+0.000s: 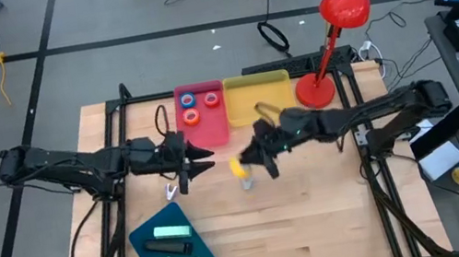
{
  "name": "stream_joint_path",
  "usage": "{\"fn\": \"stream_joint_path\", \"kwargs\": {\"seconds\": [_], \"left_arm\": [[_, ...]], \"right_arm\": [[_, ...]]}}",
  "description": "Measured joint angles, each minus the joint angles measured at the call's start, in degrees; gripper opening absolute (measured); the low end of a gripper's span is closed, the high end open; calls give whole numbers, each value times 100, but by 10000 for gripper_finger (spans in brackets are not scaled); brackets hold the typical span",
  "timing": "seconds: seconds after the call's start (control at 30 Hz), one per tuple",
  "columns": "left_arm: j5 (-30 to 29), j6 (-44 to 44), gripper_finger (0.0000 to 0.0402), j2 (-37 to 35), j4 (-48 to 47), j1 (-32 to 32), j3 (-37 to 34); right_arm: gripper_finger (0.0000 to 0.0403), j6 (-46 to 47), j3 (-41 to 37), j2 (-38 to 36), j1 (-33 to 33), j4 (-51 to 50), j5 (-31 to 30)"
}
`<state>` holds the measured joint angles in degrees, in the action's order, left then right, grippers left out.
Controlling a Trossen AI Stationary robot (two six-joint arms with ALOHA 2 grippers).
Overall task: Pick and place Stapler, Stapler remover, tape
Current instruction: Put the yellow tape into the red bin
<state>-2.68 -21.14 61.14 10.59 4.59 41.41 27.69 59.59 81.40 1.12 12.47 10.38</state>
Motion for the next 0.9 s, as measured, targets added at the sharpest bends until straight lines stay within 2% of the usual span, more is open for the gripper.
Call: {"fn": "stream_joint_path", "kwargs": {"seconds": [0.1, 0.27, 0.63, 0.9], "left_arm": [[-109, 189, 163, 99, 504, 87, -2], [-321, 320, 163, 411, 1165, 199, -1], [-344, -37, 163, 1029, 2265, 237, -1], [-646, -213, 163, 1217, 2491, 232, 0]], "right_arm": [[30, -63, 6, -45, -199, 683, 14], [30, -343, 4, 72, -367, 1093, 3], [30, -825, 2, 88, -672, 1120, -8], [30, -903, 4, 287, -651, 1158, 2]]}}
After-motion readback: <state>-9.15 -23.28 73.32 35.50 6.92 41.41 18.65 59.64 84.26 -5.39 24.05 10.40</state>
